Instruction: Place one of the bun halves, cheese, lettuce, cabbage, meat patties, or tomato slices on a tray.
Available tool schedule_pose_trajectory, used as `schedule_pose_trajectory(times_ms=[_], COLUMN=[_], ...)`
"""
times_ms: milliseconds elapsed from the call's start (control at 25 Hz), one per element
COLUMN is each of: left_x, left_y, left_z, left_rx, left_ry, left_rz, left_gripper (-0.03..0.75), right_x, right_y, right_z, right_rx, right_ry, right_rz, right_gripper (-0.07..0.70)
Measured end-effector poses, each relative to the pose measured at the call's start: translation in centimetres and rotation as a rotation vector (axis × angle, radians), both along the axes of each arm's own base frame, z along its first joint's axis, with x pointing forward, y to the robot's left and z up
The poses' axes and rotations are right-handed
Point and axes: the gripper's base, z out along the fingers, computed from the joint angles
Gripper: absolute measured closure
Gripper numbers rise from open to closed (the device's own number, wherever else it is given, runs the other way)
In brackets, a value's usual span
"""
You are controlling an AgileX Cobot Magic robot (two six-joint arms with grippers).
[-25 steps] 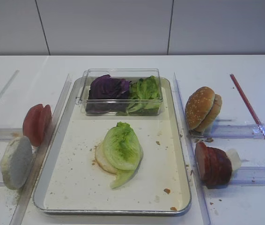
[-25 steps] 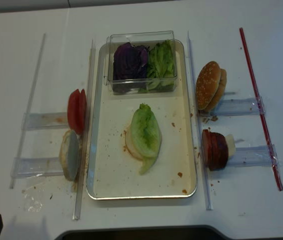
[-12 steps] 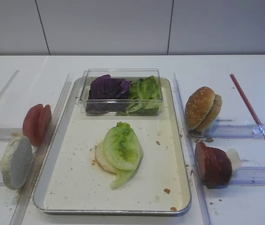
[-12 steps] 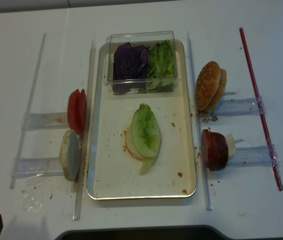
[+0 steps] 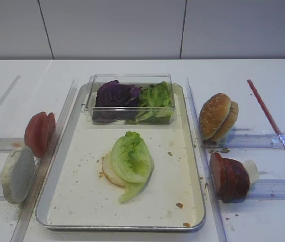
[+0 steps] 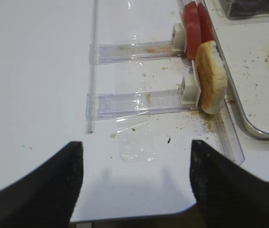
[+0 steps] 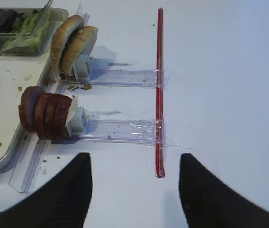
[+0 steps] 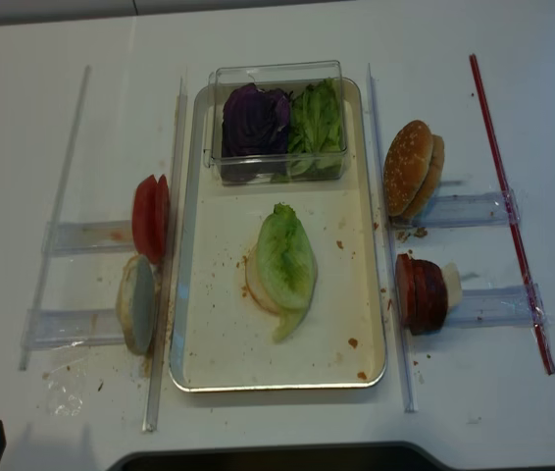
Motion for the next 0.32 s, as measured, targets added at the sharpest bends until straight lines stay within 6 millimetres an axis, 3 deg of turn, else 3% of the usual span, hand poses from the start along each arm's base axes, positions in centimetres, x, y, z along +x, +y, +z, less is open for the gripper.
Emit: schedule_pose_trajectory(times_ms=[320], left_x=[0.0], left_y=[0.0], left_z=[0.0], left_rx=[0.0], left_ry=[0.0], left_rz=[0.0], left_gripper=[0.277], right_x=[0.0], right_y=[0.0], right_z=[0.0], right_rx=[0.0], right_ry=[0.0], right_rz=[0.0], right_gripper=[0.216])
